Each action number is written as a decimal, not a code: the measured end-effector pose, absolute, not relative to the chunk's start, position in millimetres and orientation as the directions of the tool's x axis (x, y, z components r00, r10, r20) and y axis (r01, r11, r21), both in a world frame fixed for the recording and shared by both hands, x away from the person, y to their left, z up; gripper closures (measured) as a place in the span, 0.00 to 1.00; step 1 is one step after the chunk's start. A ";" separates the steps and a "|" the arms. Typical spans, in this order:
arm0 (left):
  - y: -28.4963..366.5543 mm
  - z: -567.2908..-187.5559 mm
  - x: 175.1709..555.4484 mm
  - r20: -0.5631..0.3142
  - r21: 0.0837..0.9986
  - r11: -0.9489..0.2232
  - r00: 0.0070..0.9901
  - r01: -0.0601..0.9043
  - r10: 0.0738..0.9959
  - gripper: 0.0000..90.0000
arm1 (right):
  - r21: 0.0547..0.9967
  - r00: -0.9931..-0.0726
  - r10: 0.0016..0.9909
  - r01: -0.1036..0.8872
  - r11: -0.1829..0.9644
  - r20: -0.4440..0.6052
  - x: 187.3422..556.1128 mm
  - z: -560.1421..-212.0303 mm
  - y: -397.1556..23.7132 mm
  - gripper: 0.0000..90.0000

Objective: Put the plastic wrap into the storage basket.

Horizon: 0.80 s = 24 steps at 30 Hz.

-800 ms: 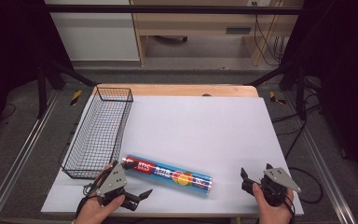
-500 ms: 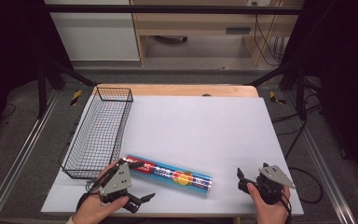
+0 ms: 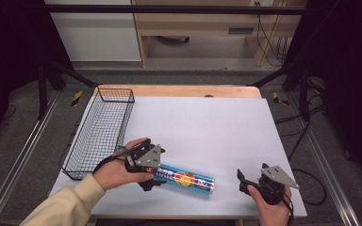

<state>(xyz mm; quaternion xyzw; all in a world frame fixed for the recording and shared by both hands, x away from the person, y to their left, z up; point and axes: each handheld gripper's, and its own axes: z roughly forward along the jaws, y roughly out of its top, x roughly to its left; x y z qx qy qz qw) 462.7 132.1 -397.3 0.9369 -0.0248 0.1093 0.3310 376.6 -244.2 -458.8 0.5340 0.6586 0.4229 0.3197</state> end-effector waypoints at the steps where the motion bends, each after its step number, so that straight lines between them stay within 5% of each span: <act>1: 130.9 -401.3 466.4 0.211 0.613 -0.782 0.977 -0.111 0.027 0.06 | 0.897 -0.226 0.974 0.436 0.072 0.032 377.0 -459.0 -243.5 0.10; 15: 131.6 -414.4 482.3 0.163 0.636 -0.769 0.985 -0.067 0.049 0.05 | 0.890 -0.237 0.971 0.449 0.074 0.038 378.9 -460.5 -242.8 0.10; 24: 129.7 -418.3 478.4 0.179 0.604 -0.788 0.984 -0.118 -0.010 0.06 | 0.890 -0.240 0.970 0.450 0.071 0.044 380.1 -460.8 -242.3 0.11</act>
